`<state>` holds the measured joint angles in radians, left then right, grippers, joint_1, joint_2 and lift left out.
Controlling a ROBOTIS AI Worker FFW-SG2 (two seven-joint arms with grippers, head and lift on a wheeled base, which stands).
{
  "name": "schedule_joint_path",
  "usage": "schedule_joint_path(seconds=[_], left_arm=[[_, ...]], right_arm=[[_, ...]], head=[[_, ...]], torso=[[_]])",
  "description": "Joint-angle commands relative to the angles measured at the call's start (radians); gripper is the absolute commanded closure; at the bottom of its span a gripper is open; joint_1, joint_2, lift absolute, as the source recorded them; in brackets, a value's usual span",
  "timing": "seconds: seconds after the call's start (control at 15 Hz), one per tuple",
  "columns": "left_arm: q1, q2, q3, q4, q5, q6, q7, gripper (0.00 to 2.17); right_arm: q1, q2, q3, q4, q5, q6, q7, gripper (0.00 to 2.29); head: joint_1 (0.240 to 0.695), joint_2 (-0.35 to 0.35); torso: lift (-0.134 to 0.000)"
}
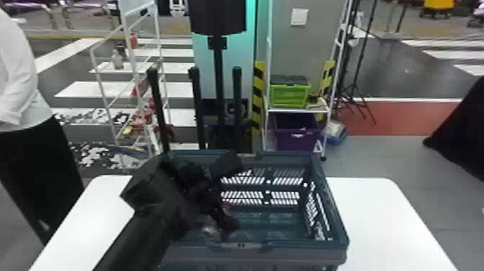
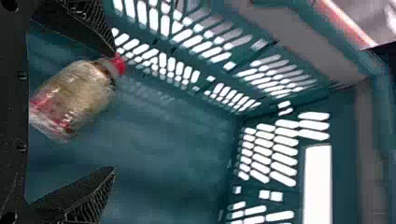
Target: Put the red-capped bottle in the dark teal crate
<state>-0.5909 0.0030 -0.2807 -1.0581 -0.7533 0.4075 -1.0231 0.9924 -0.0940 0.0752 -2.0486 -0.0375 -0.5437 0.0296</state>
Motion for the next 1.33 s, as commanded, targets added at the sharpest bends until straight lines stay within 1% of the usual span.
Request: schedule_joint_path(seconds=[0.0,0.07,0.13,0.27,0.4,0.53,0.67,0.73,0.87,1.0,1.07,1.13,1.27], left_arm=[[0.048,-0.006,0.081,-0.155,-0.006,0.037,-0.023,0.02],[0.071,-0.006,0.114,-0.247,-0.006,0.083,-0.051,0.03],[0.091,-0.006,0.160,-0.327,0.002,0.095,-0.072,0.03],[0.138,-0.006,0.249,-0.485,0.049,0.156,-0.068,0.03],[0.206,-0.006,0.353,-0.651,0.173,0.224,-0.029,0.03],[0.310,-0.006,0.462,-0.846,0.361,0.347,0.064,0.05],[0.436,-0.006,0.522,-1.020,0.460,0.426,0.189,0.06],[0.510,-0.006,0.552,-1.099,0.512,0.435,0.244,0.06],[0.649,-0.006,0.584,-1.234,0.574,0.460,0.325,0.06],[0.795,-0.006,0.626,-1.320,0.666,0.457,0.417,0.06],[0.856,-0.006,0.644,-1.341,0.700,0.448,0.460,0.06],[0.933,-0.006,0.647,-1.343,0.720,0.356,0.497,0.06],[1.068,-0.006,0.647,-1.303,0.764,0.110,0.538,0.06]], right_arm=[[-0.001,-0.003,0.000,0.001,-0.002,0.000,0.000,0.15],[-0.001,-0.004,0.000,0.002,-0.004,0.000,0.000,0.15],[-0.003,-0.004,0.000,0.002,-0.004,0.000,0.000,0.15],[-0.003,-0.007,0.000,0.004,-0.006,-0.003,0.000,0.15],[-0.003,-0.009,0.000,0.004,-0.007,-0.003,0.000,0.15],[-0.003,-0.012,0.000,0.002,-0.010,-0.015,-0.002,0.15],[-0.005,-0.016,0.003,-0.001,-0.010,-0.015,-0.002,0.15],[-0.005,-0.018,0.003,-0.001,-0.010,-0.015,0.000,0.15],[-0.008,-0.026,0.003,-0.001,-0.015,-0.012,0.000,0.15],[-0.012,-0.035,0.009,-0.004,-0.015,-0.006,-0.002,0.15],[-0.012,-0.041,0.011,-0.010,-0.016,-0.003,0.000,0.15],[-0.015,-0.044,0.014,-0.016,-0.016,0.003,0.000,0.15],[-0.021,-0.046,0.015,-0.018,-0.015,0.015,0.000,0.15]], head=[[0.499,0.000],[0.499,0.000],[0.499,0.000],[0.499,0.000],[0.499,0.000],[0.499,0.000],[0.499,0.000],[0.499,0.000],[0.499,0.000],[0.499,0.000],[0.499,0.000],[0.499,0.000],[0.499,0.000]], torso=[[0.000],[0.000],[0.000],[0.000],[0.000],[0.000],[0.000],[0.000],[0.000],[0.000],[0.000],[0.000],[0.000]])
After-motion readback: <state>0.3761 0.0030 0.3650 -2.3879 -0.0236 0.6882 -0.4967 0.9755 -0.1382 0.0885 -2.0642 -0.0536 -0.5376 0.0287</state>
